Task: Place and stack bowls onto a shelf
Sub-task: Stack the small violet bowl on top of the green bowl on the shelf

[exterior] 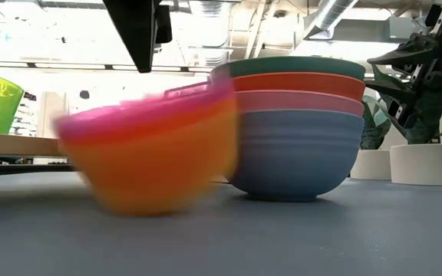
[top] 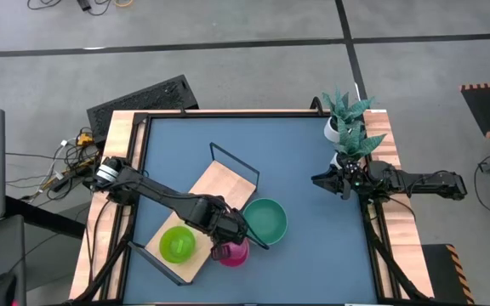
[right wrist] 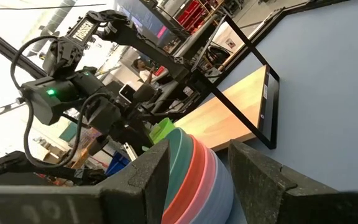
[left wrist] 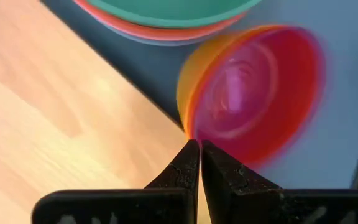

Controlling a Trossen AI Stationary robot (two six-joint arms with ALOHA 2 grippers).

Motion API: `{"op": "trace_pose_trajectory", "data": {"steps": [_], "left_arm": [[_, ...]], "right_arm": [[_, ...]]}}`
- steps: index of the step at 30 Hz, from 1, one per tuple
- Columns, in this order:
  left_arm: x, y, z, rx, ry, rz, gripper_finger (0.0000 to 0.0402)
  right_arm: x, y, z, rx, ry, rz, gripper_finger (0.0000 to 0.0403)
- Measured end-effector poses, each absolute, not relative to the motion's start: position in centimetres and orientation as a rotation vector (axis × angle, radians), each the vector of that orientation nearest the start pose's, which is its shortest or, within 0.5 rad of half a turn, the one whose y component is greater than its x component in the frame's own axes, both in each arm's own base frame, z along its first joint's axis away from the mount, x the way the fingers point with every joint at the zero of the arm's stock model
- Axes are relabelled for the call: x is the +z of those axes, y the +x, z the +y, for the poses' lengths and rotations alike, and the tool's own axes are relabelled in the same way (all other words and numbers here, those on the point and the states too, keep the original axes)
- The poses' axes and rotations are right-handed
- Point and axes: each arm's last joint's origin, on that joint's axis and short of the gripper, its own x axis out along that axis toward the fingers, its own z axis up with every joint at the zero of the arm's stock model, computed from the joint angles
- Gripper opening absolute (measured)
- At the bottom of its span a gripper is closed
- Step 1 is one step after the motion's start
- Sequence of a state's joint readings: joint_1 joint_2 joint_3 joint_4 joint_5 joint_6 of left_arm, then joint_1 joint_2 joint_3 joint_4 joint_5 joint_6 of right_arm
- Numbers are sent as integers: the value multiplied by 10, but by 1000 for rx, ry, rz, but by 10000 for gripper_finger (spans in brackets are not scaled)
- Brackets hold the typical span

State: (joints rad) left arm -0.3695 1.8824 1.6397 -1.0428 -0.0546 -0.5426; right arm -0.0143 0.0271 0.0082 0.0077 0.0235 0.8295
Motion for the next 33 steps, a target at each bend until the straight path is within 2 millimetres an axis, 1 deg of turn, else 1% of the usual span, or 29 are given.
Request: {"op": "trace_pose_trajectory", "data": {"steps": [3, 7, 12, 14, 16, 21, 24, 27, 33], "left_arm": [[262, 355, -137, 35, -211, 1297, 0], [262, 356, -137, 6, -178, 1287, 0], [262, 358, -135, 50, -116, 1245, 5], [263, 361, -136, 27, -92, 1217, 18], [259, 363, -137, -2, -89, 1193, 36], [229, 362, -139, -80, -155, 1207, 97], [222, 361, -138, -54, -178, 1202, 124], [222, 362, -137, -23, -160, 1188, 136], [221, 361, -136, -8, -116, 1186, 135]], "right_arm": [[165, 99, -2, -40, 829, -5, 189], [165, 99, -2, -40, 829, -5, 189], [165, 99, -2, -40, 829, -6, 189], [165, 99, -2, -41, 829, -5, 189], [165, 99, -2, -40, 829, -6, 189], [165, 99, -2, -40, 830, -5, 189], [165, 99, -2, -40, 829, -5, 189], [165, 99, -2, -41, 829, -5, 189], [165, 99, -2, -41, 830, -5, 189]]}}
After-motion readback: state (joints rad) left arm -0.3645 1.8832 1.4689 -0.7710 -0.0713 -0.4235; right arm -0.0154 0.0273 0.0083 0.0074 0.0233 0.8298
